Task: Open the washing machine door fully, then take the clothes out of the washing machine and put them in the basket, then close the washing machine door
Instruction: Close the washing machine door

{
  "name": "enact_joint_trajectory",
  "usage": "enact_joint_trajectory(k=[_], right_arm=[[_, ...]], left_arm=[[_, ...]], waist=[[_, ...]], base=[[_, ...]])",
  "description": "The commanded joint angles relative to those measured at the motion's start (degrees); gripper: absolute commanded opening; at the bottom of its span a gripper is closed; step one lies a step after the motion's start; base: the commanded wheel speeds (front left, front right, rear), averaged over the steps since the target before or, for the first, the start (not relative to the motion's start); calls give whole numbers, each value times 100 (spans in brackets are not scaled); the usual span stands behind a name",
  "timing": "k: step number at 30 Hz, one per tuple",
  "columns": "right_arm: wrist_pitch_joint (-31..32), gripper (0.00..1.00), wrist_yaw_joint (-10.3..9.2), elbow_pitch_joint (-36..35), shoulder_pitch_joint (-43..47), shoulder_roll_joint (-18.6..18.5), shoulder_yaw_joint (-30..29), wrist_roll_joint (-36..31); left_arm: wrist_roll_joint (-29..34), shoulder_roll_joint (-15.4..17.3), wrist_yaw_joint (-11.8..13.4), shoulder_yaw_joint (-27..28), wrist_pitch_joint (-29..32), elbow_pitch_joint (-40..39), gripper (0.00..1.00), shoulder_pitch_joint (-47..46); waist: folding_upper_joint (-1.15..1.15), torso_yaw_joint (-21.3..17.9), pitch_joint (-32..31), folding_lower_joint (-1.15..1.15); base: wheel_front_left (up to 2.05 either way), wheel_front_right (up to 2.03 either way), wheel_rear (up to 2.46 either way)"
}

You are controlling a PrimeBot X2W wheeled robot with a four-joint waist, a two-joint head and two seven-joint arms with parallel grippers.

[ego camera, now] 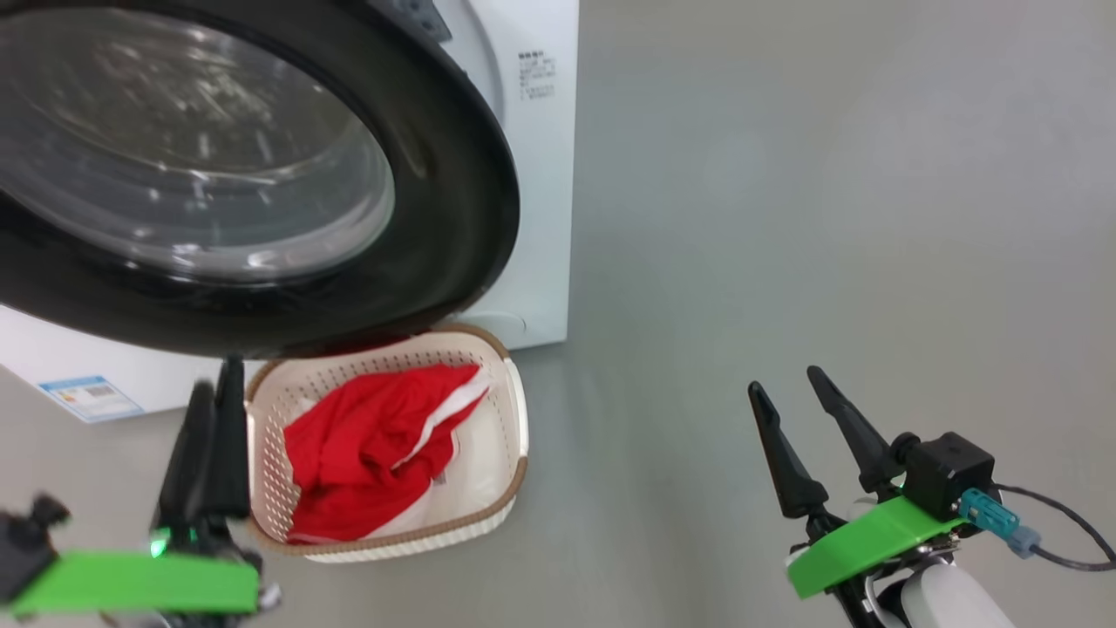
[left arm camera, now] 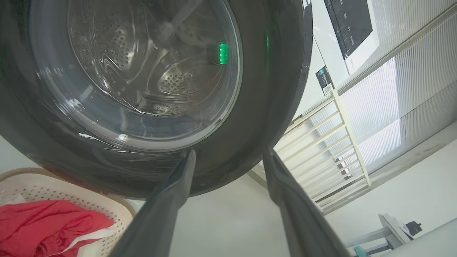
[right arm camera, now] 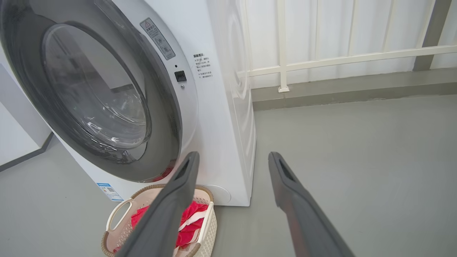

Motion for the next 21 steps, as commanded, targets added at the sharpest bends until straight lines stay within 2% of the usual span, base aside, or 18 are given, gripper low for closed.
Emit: enact_joint_trajectory(k=[1,6,10,18,21], right_arm=[[-37,100,36,-107,38,-22,116,4],[-37,100,36,-136,140,-37,91,35],[-37,100,36,-182,148,-42,60,-3],[-37,100,36,-315,188,-6,-13,-65],[-37,100,36,-336,199,4,-8,-105]], left_arm=[[270,180,-18,142,-141,-112,100,40],[1598,313,169,-126,-437,29,100,370],[2389,270,202,-209,-500,99,100,452],[4185,-5,322,80,-511,-159,100,540],[4445,-135,326,180,-511,-205,100,564]], waist=[[0,60,-189,0],[0,92,-299,0],[0,104,-313,0],[0,83,-219,0],[0,77,-212,0]], base=[[0,0,0],[0,0,0],[0,0,0],[0,0,0],[0,0,0]])
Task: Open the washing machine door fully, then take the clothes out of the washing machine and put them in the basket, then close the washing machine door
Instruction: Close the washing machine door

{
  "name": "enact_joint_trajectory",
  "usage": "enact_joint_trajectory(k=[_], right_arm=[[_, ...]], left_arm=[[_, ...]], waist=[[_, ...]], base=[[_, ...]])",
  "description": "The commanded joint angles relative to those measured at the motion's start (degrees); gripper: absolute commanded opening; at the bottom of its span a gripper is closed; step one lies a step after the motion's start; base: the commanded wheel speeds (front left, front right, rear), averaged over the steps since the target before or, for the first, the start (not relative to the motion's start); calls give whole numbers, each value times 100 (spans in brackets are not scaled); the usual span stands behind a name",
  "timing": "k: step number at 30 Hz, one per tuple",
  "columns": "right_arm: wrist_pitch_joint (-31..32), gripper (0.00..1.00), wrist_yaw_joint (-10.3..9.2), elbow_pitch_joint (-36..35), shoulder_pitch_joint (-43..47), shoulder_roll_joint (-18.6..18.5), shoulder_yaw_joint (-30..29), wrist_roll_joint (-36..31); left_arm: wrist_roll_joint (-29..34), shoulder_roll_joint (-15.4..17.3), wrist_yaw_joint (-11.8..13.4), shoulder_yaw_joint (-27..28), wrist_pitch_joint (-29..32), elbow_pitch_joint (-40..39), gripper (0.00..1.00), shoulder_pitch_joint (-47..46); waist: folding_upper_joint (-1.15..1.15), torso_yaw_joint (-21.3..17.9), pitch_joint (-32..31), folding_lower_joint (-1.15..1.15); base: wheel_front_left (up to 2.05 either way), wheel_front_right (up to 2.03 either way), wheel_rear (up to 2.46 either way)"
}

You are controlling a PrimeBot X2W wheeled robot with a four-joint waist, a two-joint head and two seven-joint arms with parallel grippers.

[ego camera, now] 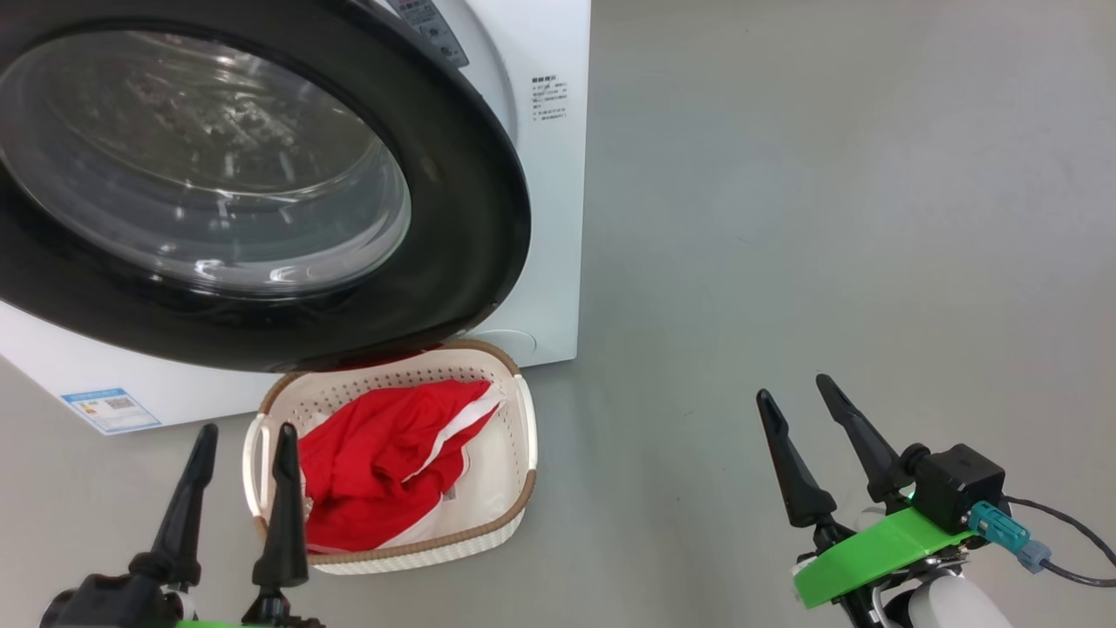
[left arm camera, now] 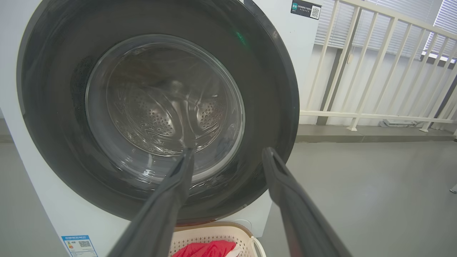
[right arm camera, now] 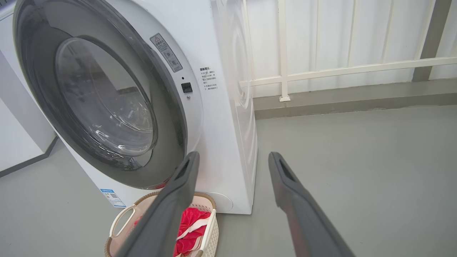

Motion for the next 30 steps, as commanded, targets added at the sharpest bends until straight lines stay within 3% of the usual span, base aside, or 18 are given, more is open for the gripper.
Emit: enact_joint_trajectory(k=[1,9,30], right_arm=[[-37,100,36,-166,18,0,98,-56],[-37,100,36,-169,95,34,105,-157],[-37,100,36,-185,125,61,63,-269]], left_arm=[[104,-43,20,298,-68,-179,100,-52],[621,-332,-172,588,-68,3,100,93],[892,-687,-497,837,-69,206,100,152]], waist=[[0,-6,-2,0],[0,-11,-140,0],[0,262,-267,0]], base=[[0,0,0],[0,0,0],[0,0,0]])
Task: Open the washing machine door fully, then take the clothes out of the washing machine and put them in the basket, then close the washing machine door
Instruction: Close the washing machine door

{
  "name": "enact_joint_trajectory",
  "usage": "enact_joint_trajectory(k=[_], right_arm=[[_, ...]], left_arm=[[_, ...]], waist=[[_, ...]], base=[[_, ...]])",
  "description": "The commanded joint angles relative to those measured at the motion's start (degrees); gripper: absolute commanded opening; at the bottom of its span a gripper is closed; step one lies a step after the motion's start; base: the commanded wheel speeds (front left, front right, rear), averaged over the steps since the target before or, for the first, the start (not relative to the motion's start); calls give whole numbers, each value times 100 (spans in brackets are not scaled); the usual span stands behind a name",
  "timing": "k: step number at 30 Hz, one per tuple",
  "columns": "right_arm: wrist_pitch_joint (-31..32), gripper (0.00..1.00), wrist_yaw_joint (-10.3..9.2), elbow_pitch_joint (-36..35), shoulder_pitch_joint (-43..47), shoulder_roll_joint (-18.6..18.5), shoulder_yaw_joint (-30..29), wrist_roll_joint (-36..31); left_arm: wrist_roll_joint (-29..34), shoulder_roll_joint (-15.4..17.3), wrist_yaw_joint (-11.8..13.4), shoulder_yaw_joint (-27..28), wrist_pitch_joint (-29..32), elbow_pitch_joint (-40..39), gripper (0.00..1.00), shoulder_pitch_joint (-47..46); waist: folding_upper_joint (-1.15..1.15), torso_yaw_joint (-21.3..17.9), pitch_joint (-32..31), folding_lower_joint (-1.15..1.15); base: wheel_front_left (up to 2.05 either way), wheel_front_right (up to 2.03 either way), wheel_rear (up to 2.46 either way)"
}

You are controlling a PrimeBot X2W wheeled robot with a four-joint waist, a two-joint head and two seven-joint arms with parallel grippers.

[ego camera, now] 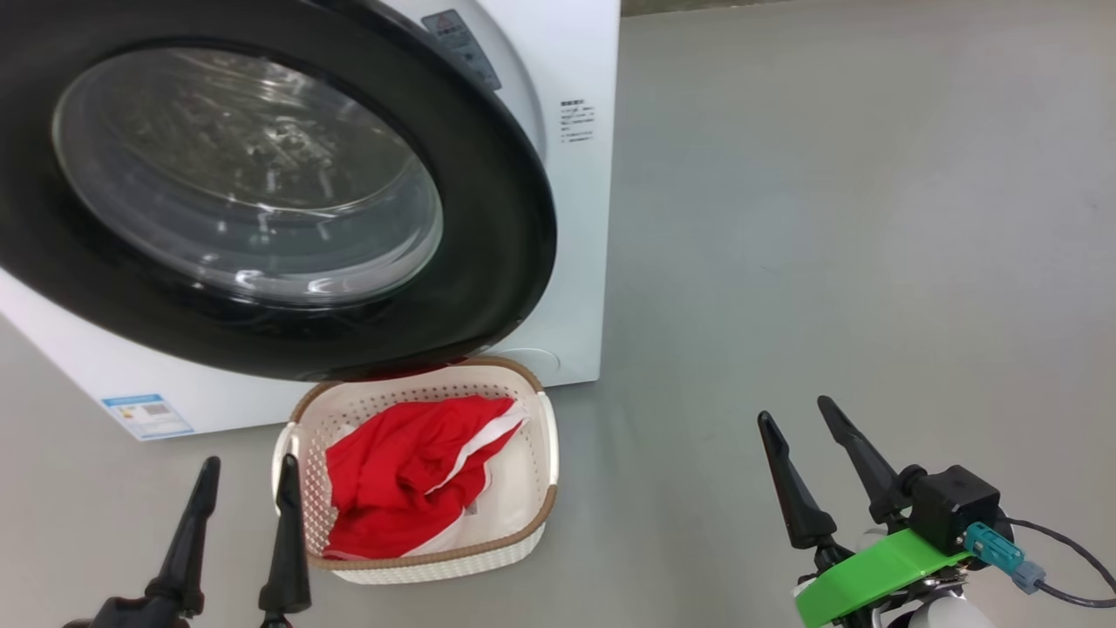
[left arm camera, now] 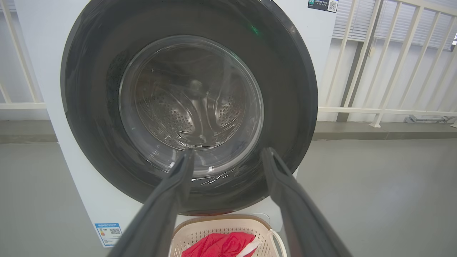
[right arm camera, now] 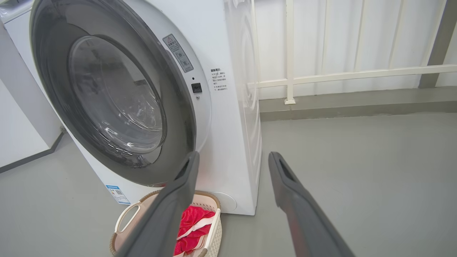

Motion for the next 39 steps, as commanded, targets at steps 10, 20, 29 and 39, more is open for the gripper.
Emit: enact_joint_trajectory(k=[10,20,29,39], right_arm=[[-37,0,36,15,-276,-105,261,-14],[-37,0,36,418,-866,-281,439,72],[-37,0,36,1167,-1871,-397,877,279],[-37,0,36,1851,-3092,-728,1315,472]], left_arm=[[68,-37,-25,93,-69,-84,100,-50],[-19,-53,6,40,-69,-85,100,-43],[-108,-57,74,-87,-69,-123,100,-140],[-331,-58,304,-296,-69,-120,100,-340]], waist=[[0,603,-22,0],[0,1134,60,0],[0,1577,204,0],[0,1981,535,0]], base=[[0,0,0],[0,0,0],[0,0,0],[0,0,0]])
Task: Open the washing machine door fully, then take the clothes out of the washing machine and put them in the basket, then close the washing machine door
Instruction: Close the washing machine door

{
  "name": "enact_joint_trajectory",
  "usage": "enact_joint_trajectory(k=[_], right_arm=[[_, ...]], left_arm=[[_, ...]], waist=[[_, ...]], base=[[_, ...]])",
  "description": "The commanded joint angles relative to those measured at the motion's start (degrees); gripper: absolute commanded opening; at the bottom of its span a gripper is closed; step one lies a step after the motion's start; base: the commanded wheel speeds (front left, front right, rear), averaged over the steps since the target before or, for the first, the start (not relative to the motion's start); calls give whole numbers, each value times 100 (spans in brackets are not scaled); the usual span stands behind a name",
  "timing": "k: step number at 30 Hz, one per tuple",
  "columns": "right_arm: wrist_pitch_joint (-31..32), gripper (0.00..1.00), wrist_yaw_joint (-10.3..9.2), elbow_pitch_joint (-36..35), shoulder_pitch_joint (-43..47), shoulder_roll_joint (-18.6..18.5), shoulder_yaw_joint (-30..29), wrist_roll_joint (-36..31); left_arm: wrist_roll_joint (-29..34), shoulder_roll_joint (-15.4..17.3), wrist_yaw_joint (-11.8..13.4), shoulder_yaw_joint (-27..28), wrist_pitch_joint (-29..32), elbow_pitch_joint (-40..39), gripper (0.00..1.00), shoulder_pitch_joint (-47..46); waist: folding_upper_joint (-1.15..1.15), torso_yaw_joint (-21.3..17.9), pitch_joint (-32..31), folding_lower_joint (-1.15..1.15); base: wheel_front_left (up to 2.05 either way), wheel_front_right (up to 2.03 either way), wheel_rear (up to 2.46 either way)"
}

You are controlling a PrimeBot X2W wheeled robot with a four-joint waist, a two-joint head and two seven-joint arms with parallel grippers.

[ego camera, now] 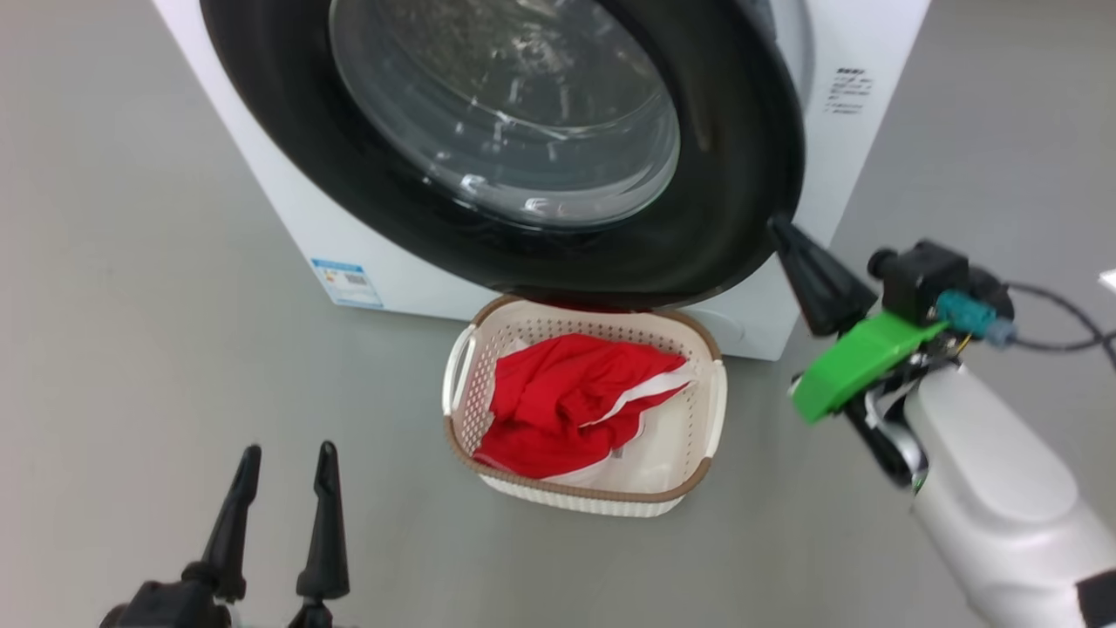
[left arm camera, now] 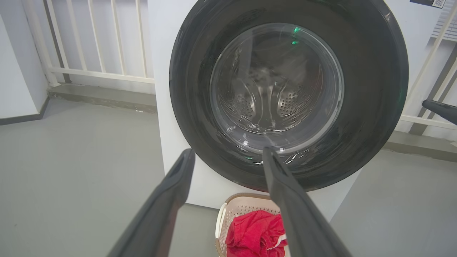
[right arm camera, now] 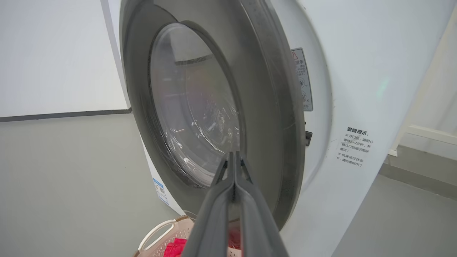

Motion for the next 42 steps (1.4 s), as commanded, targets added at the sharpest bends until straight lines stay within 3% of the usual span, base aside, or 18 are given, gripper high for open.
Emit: enact_joint_trajectory(k=[1,21,34,42], right_arm=[[-37,0,36,-53,-247,-40,104,77],[-37,0,36,837,-2082,-666,653,466],[-37,0,36,1559,-3156,-740,685,546],[-37,0,36,1741,-3332,-611,806,351]], left_arm=[[-24,28,41,143,-69,-138,100,-265],[-217,27,79,-98,-69,-61,100,-779],[-276,27,72,-280,-69,56,100,-1116],[-248,27,72,-240,-69,130,100,-1166]], waist=[[0,162,185,0],[0,480,983,0],[0,558,1410,0],[0,456,1369,0]], base=[[0,0,0],[0,0,0],[0,0,0],[0,0,0]])
